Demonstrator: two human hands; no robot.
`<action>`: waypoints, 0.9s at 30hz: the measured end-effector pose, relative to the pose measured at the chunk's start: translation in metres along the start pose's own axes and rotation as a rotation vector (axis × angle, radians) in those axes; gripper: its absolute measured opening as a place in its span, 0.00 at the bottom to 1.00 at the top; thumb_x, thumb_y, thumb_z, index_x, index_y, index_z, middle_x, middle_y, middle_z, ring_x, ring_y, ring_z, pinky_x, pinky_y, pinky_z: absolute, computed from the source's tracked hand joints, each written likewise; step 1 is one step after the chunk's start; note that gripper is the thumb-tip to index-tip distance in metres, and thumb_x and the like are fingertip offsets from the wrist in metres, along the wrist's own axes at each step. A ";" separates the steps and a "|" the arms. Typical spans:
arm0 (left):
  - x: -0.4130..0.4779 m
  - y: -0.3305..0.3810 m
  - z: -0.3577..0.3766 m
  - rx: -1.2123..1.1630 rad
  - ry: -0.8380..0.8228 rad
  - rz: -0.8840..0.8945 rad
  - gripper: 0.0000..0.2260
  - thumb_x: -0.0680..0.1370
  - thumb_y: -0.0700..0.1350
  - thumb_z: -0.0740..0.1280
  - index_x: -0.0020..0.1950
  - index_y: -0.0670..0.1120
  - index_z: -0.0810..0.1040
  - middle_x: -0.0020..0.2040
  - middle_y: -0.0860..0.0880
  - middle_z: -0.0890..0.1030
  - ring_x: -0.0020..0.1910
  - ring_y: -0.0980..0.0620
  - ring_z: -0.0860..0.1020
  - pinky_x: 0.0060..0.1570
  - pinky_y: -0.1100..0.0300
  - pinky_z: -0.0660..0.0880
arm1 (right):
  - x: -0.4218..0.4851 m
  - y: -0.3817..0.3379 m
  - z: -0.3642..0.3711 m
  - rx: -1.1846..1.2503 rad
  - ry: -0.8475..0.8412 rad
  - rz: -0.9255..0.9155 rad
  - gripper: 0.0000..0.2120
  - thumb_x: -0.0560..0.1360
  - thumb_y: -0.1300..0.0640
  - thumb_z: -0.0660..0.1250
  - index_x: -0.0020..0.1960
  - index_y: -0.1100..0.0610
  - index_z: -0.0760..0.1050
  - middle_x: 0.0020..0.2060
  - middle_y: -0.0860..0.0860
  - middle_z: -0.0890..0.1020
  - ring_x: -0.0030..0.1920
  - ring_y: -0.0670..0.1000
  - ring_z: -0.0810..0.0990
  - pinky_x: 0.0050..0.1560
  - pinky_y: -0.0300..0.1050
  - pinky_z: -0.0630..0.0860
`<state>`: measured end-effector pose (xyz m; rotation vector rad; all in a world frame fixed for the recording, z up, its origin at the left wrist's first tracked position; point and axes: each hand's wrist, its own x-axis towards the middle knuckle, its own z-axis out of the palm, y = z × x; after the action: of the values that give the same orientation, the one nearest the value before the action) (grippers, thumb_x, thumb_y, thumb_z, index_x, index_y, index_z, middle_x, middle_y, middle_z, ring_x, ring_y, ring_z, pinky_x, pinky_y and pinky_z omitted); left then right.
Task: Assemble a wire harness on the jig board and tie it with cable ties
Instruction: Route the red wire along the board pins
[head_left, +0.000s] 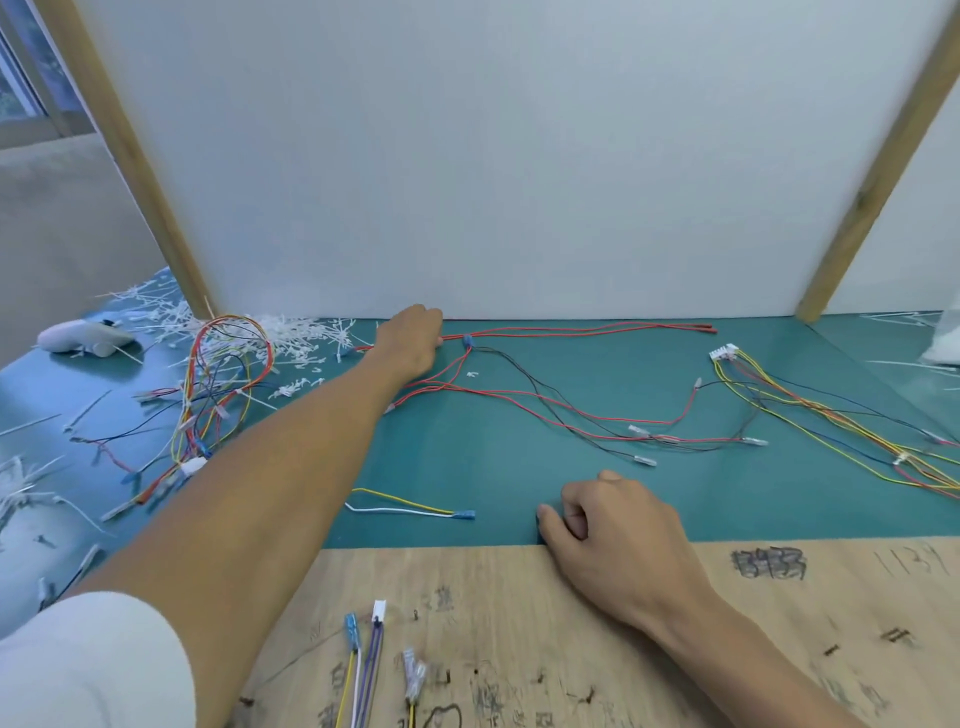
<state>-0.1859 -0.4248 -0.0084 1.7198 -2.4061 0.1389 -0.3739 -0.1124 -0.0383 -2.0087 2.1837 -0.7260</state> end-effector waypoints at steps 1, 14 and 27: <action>0.000 0.000 0.000 0.008 -0.006 0.004 0.07 0.84 0.43 0.64 0.59 0.42 0.77 0.59 0.40 0.79 0.59 0.37 0.78 0.55 0.46 0.76 | 0.000 0.000 0.000 -0.003 -0.004 0.000 0.22 0.77 0.40 0.62 0.34 0.54 0.64 0.33 0.47 0.72 0.37 0.49 0.73 0.36 0.49 0.65; -0.009 0.024 -0.052 -0.167 0.335 -0.058 0.15 0.77 0.30 0.59 0.63 0.38 0.68 0.48 0.35 0.77 0.43 0.38 0.67 0.40 0.46 0.68 | 0.000 0.000 -0.002 -0.021 -0.015 0.014 0.22 0.77 0.39 0.62 0.34 0.55 0.65 0.33 0.47 0.73 0.37 0.48 0.72 0.36 0.48 0.66; -0.176 0.090 -0.139 -0.441 0.203 0.555 0.05 0.84 0.37 0.56 0.54 0.47 0.63 0.34 0.52 0.75 0.34 0.48 0.73 0.37 0.51 0.71 | 0.006 -0.001 -0.007 0.116 -0.023 0.051 0.24 0.81 0.36 0.60 0.37 0.53 0.70 0.31 0.48 0.77 0.40 0.56 0.77 0.40 0.48 0.70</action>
<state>-0.2025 -0.2070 0.0956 0.7947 -2.4518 -0.1315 -0.3765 -0.1166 -0.0302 -1.8899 2.1197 -0.7986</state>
